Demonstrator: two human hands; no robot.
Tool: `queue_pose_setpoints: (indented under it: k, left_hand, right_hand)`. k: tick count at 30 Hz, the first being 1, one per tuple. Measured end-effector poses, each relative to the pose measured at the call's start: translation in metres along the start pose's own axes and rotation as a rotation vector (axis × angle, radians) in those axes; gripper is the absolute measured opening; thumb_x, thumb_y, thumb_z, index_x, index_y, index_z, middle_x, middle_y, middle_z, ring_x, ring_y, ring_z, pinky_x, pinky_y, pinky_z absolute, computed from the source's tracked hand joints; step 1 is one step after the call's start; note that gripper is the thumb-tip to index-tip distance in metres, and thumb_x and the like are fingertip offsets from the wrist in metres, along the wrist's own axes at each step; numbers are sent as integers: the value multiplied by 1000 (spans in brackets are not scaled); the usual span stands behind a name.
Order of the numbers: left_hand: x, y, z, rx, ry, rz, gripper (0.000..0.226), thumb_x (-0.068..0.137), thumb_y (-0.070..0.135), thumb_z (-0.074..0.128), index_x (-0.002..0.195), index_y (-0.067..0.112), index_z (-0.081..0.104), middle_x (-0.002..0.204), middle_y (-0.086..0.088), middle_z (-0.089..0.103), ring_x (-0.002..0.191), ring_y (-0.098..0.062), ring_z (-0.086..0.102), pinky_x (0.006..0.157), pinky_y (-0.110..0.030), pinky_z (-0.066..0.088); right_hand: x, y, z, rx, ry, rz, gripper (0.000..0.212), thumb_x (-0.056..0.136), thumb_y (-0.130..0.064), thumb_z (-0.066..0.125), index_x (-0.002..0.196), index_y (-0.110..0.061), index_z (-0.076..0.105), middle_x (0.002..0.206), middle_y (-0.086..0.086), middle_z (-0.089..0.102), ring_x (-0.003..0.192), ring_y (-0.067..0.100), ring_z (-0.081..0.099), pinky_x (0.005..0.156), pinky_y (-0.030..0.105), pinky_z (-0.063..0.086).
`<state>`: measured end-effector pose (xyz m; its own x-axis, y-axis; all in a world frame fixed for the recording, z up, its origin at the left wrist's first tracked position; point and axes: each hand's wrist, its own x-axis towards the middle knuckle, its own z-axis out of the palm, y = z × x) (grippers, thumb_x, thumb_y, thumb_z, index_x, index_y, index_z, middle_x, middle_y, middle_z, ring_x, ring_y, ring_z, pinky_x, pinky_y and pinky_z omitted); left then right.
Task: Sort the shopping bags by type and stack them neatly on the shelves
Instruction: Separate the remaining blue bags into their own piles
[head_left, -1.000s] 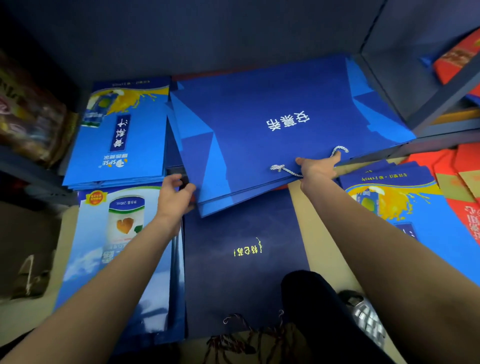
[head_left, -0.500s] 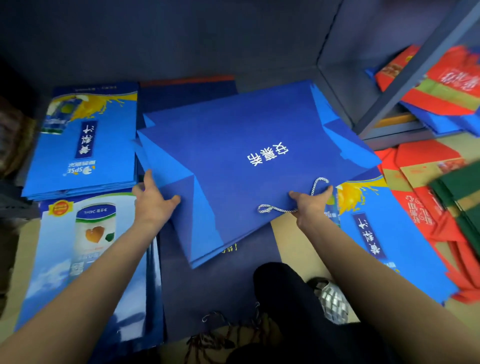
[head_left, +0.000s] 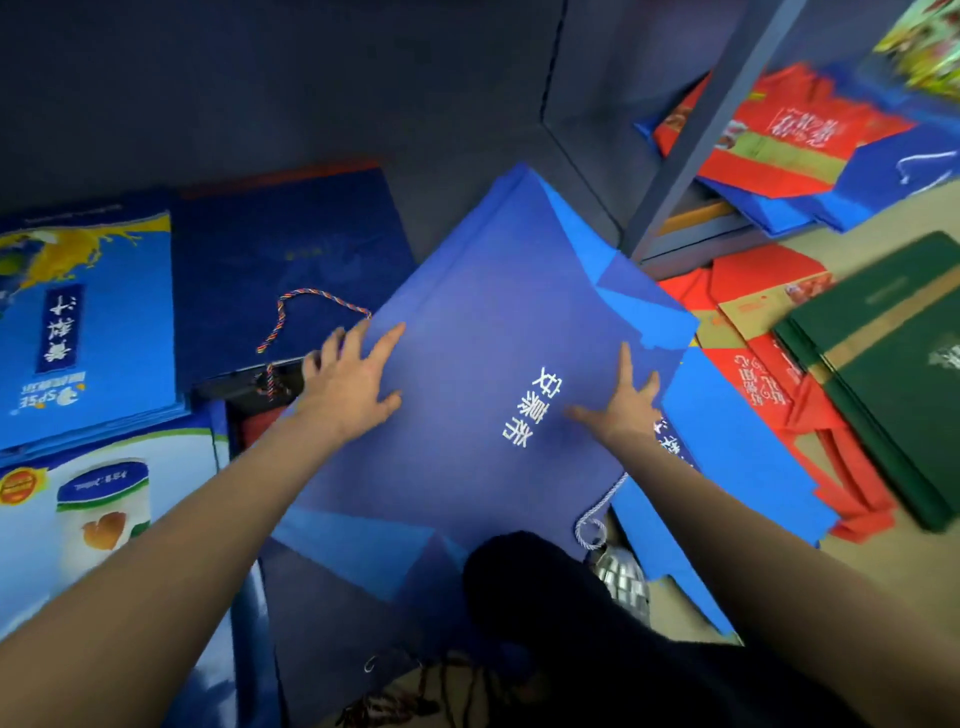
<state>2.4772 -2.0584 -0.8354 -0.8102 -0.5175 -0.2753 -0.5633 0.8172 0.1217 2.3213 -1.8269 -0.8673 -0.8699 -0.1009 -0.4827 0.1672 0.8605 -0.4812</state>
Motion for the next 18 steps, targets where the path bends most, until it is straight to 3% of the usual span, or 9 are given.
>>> queue_pose_setpoints:
  k: [2, 5, 10, 13, 18]
  left_hand:
    - [23, 7, 1, 32, -76, 5, 77, 89, 48, 52, 148, 38, 3, 156, -6, 0, 142, -32, 5, 112, -50, 17]
    - [55, 12, 5, 44, -149, -33, 82, 85, 56, 54, 147, 40, 3, 156, -6, -5, 142, -33, 3, 112, -51, 17]
    - [86, 26, 14, 36, -53, -146, 99, 75, 64, 60, 148, 35, -1, 154, -4, 7, 135, -33, 14, 103, -50, 25]
    - [87, 39, 20, -14, 32, -197, 99, 75, 59, 64, 149, 31, 3, 148, -6, 21, 131, -34, 21, 99, -50, 28]
    - [71, 45, 22, -208, 16, -233, 98, 77, 43, 71, 149, 25, 8, 142, -14, 27, 127, -42, 27, 103, -53, 31]
  right_hand:
    - [11, -5, 5, -90, 1, -53, 103, 76, -37, 75, 145, -47, -1, 157, 6, -11, 138, 43, 16, 105, 57, 30]
    - [29, 3, 17, -69, 10, 17, 104, 75, -42, 75, 146, -46, -1, 157, 6, -13, 140, 41, 11, 106, 59, 28]
    - [63, 36, 15, 151, 33, 172, 111, 73, -42, 76, 147, -39, -6, 156, 9, -5, 141, 38, 8, 108, 57, 25]
    - [76, 43, 14, 202, 21, 199, 113, 72, -47, 76, 148, -37, -7, 153, 11, 8, 139, 36, 11, 105, 54, 25]
    - [74, 51, 27, 365, -7, 123, 110, 70, -43, 79, 148, -38, 1, 150, 9, 12, 136, 37, 20, 107, 52, 28]
